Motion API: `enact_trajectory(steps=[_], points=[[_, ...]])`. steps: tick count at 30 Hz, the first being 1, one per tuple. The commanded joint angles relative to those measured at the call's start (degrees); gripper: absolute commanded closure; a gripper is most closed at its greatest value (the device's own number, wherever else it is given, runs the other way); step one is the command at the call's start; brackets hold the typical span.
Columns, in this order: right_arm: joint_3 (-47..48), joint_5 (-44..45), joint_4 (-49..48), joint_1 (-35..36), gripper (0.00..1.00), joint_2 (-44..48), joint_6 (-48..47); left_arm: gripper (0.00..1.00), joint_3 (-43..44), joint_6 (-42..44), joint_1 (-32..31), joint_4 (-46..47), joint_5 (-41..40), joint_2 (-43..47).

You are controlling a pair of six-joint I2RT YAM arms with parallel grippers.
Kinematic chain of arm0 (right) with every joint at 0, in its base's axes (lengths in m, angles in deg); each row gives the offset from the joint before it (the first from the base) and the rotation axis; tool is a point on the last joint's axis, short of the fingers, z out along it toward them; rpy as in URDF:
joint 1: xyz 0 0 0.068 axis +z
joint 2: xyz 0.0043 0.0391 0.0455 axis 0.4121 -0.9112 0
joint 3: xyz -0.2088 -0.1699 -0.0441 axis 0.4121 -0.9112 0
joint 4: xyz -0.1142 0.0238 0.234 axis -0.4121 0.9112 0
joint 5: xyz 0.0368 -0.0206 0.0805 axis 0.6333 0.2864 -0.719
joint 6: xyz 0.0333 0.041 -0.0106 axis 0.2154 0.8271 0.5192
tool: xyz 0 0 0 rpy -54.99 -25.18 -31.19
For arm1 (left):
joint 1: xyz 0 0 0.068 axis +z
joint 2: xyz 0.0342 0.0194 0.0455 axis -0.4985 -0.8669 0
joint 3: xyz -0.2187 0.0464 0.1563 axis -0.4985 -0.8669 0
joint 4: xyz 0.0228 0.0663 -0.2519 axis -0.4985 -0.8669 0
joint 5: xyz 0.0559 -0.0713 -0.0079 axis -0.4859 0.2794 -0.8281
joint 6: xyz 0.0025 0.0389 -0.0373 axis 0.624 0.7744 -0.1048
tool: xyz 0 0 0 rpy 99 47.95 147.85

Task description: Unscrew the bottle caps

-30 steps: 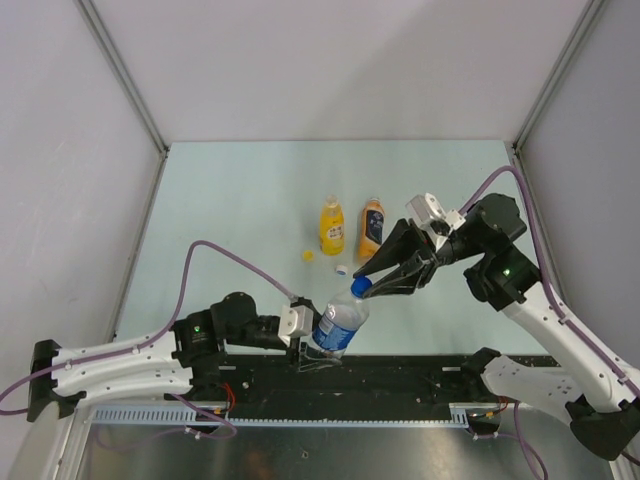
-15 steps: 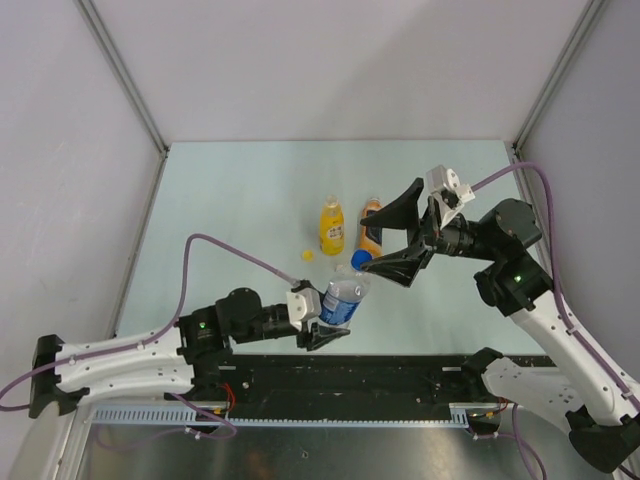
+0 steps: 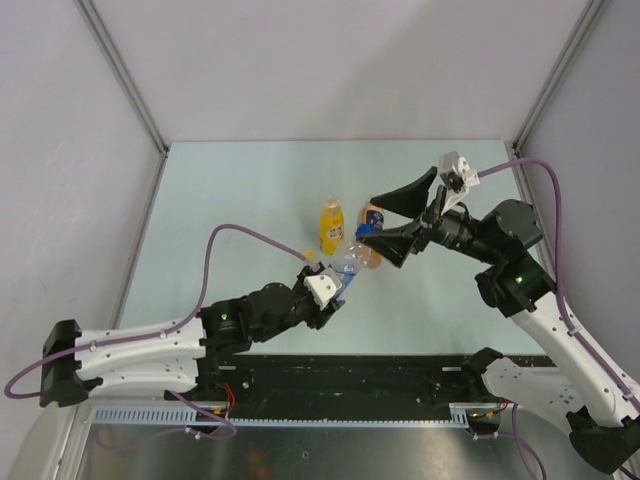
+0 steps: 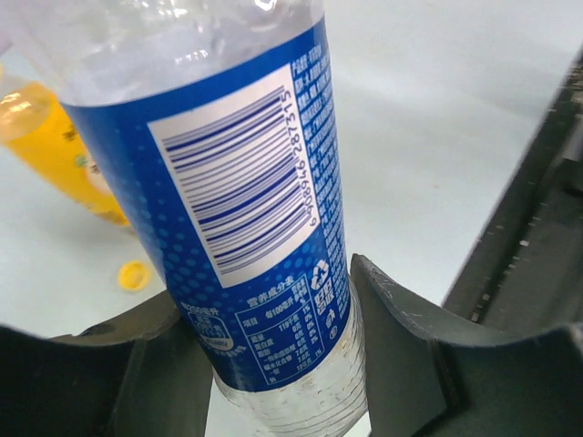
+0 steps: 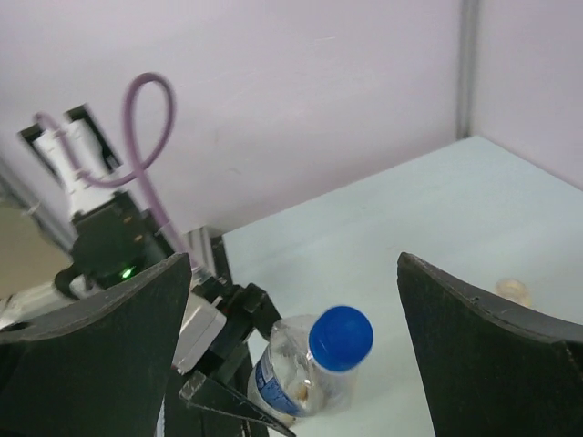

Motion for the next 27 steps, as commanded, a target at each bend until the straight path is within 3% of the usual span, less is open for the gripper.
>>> enact_trajectory(steps=[1,11,16,23,27], points=[[0.49,16.54,2.90,0.05,0.01,0.65,3.10,1.00,4.76,-1.80,-0.40,-3.16,-14.82,-2.06],[3.72,25.42,10.06,1.08,0.01,-5.99,8.44,1.00,10.14,-4.43,-2.87,-12.69,-33.90,-11.75],[5.79,26.97,14.98,1.40,0.07,-10.28,11.02,1.00,12.52,-5.02,-4.38,-15.30,-41.75,-16.23],[6.10,23.72,16.39,1.05,0.33,-12.54,13.00,1.00,13.63,-5.23,-4.63,-16.22,-43.18,-18.40],[6.09,22.06,16.64,1.00,0.43,-13.53,13.89,1.00,13.92,-5.29,-4.76,-16.33,-43.32,-19.03]])
